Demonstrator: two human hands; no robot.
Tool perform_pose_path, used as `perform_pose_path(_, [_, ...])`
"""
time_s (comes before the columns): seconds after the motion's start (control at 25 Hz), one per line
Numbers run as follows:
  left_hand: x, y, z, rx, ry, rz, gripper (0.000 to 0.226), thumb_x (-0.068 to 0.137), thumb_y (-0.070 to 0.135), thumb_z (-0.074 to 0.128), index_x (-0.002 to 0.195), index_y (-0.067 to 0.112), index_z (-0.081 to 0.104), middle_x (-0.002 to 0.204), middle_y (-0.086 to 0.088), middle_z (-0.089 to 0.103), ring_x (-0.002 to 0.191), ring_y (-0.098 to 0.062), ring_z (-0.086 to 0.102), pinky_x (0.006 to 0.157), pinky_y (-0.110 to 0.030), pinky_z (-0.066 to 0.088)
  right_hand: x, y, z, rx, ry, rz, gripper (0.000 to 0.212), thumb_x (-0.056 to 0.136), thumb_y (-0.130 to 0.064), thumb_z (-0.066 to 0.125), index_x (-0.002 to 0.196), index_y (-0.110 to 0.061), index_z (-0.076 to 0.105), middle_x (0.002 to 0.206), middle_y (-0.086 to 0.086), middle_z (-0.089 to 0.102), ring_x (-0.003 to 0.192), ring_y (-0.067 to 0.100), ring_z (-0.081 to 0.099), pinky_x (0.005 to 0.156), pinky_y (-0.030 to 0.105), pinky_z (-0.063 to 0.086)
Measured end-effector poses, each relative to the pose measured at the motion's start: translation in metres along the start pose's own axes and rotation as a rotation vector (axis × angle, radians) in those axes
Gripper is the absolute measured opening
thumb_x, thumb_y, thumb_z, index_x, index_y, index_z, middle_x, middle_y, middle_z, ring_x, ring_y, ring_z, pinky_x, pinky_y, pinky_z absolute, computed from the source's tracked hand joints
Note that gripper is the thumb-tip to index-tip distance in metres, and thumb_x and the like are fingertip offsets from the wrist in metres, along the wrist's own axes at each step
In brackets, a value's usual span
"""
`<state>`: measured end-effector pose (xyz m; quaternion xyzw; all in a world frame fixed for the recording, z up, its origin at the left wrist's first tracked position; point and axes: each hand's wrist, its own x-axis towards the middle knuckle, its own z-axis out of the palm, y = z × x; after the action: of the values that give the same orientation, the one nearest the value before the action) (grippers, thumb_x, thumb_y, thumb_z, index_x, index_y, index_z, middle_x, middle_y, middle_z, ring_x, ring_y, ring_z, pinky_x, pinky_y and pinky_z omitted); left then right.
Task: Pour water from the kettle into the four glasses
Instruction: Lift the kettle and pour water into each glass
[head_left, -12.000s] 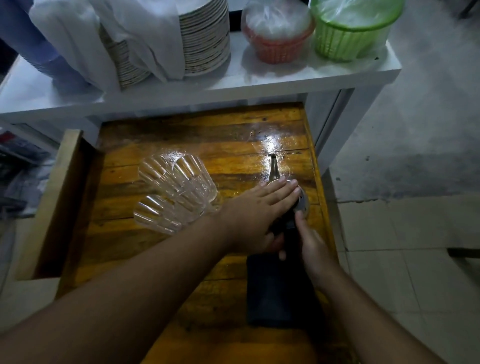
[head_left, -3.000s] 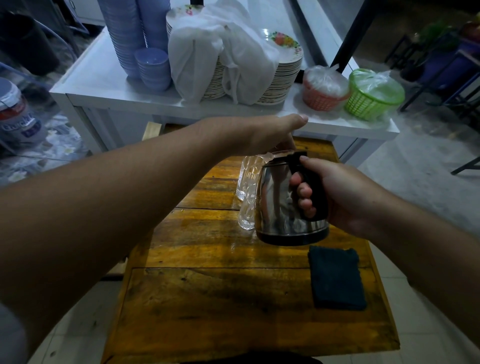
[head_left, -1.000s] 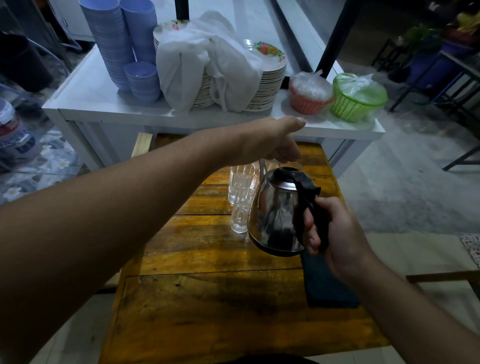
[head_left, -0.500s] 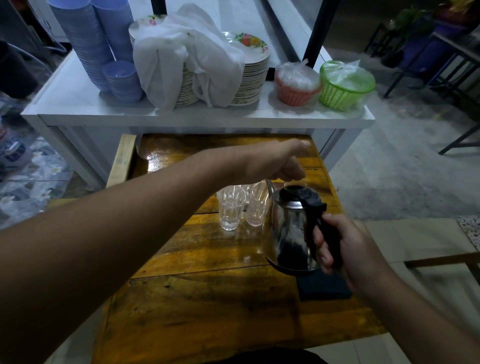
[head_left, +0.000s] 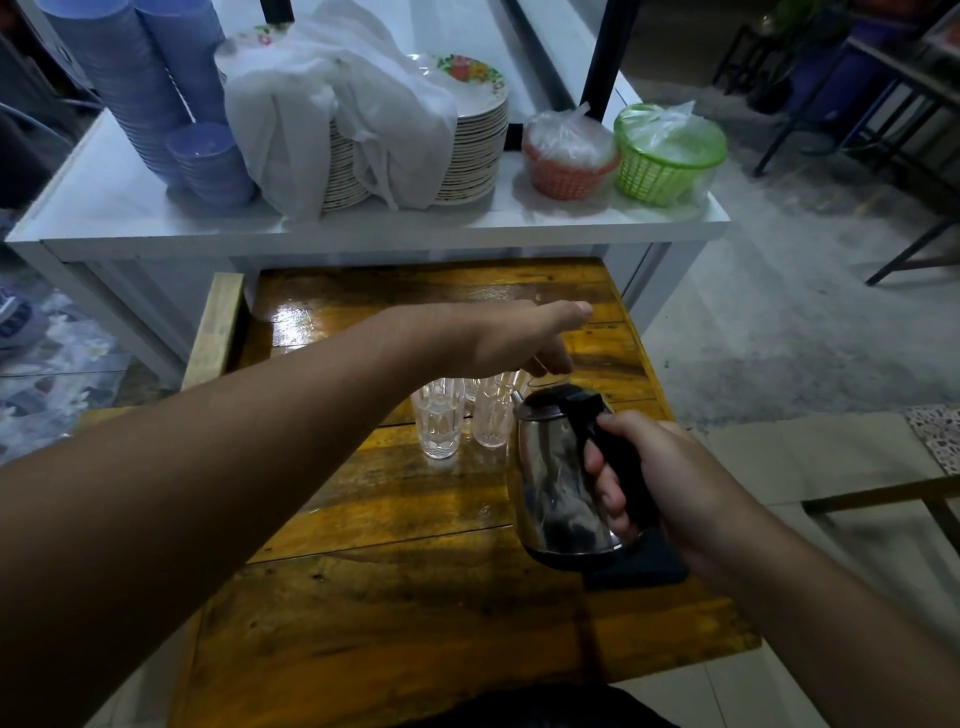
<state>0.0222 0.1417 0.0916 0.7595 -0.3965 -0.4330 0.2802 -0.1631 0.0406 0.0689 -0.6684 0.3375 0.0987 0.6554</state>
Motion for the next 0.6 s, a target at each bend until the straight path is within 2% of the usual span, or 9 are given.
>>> perform_pose_path(0.6, [0.003,0.003,-0.010,0.026,0.003,-0.036,0.082,0.099,0.057,0.008,0.131,0.002,0.059,0.133,-0.016,0.061,0.121,-0.023,0.057,0.106,-0.036,0.039,0.001,-0.025,0.003,-0.013,-0.080,0.017,0.040,0.105,-0.033,0.043,0.080,-0.011,0.066,0.053,0.001,0.057,0.044,0.016,0.055,0.049,0.029,0.042])
